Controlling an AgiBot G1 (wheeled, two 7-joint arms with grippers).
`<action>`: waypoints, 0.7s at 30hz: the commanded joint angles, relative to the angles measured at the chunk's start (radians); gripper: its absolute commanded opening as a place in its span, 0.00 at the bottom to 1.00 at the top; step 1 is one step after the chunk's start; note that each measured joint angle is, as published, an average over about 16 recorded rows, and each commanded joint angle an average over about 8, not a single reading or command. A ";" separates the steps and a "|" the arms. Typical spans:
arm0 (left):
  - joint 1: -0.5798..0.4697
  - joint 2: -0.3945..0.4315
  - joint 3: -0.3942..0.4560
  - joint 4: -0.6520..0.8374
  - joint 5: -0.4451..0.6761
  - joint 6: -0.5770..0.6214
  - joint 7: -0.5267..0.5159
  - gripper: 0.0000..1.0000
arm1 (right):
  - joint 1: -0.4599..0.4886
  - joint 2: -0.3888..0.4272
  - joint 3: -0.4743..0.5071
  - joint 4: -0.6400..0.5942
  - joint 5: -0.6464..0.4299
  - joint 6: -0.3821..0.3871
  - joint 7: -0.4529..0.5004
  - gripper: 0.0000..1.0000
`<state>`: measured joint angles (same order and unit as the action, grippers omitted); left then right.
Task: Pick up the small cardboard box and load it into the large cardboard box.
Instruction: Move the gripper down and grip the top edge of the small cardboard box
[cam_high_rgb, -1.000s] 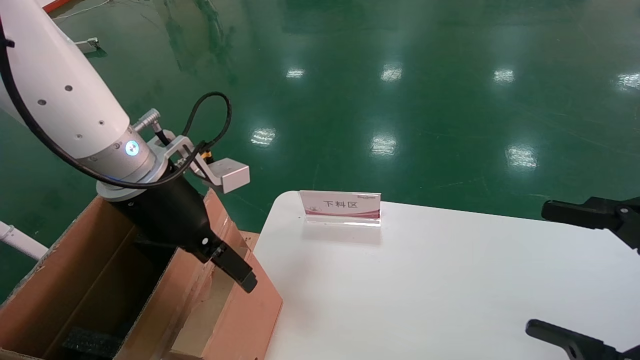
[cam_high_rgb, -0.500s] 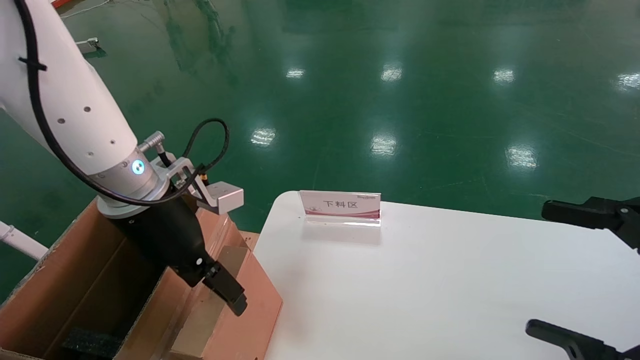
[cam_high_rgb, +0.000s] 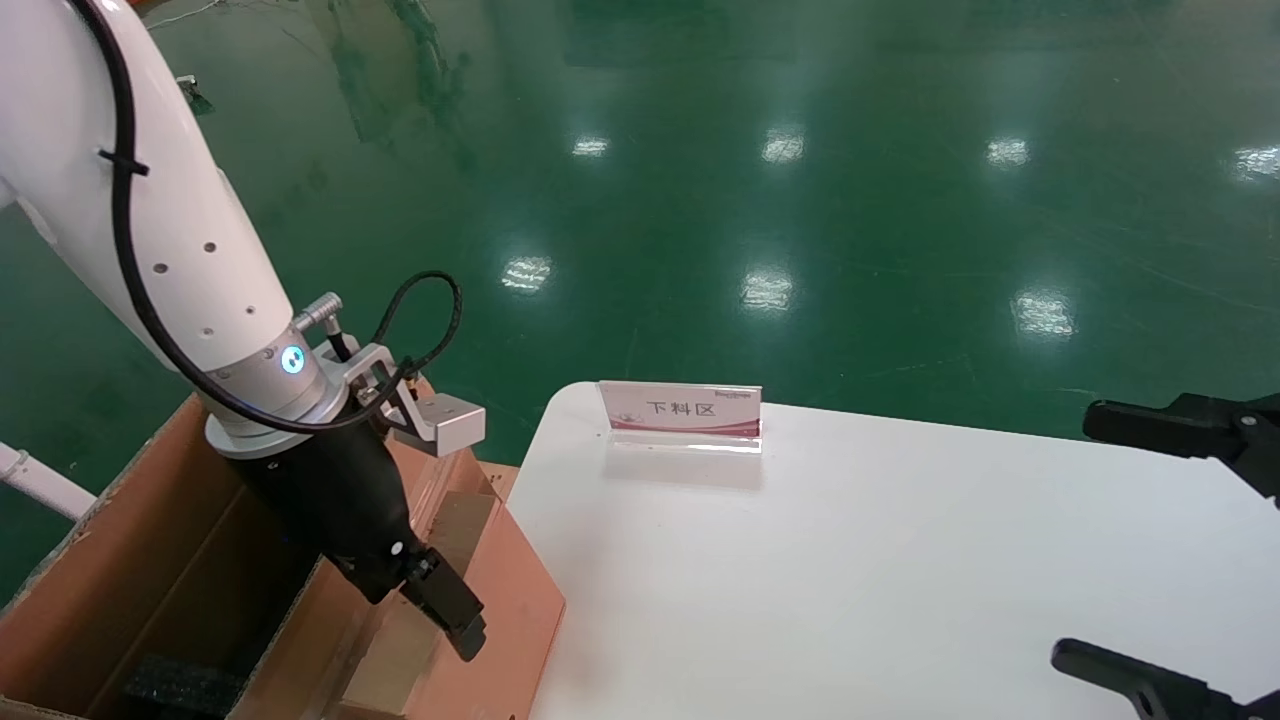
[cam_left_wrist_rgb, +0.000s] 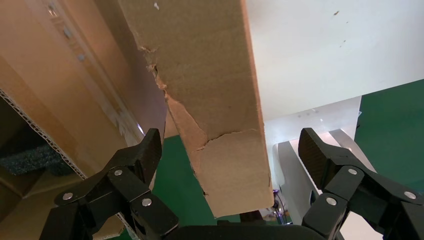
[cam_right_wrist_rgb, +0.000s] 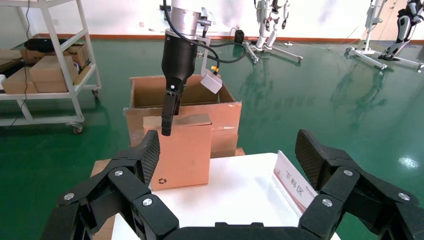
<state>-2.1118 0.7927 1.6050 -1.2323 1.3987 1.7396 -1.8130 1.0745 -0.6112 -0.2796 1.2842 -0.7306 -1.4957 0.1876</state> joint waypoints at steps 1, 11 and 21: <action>0.005 0.004 0.006 0.007 0.002 0.000 0.001 1.00 | 0.000 0.000 0.000 0.000 0.000 0.000 0.000 1.00; 0.016 0.027 0.024 0.021 0.014 -0.002 -0.005 1.00 | 0.000 0.000 0.000 0.000 0.000 0.000 0.000 1.00; 0.018 0.038 0.030 0.024 0.022 -0.004 -0.006 0.10 | 0.000 0.000 0.000 0.000 0.000 0.000 0.000 1.00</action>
<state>-2.0939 0.8300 1.6351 -1.2081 1.4200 1.7360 -1.8189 1.0745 -0.6112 -0.2796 1.2842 -0.7306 -1.4957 0.1876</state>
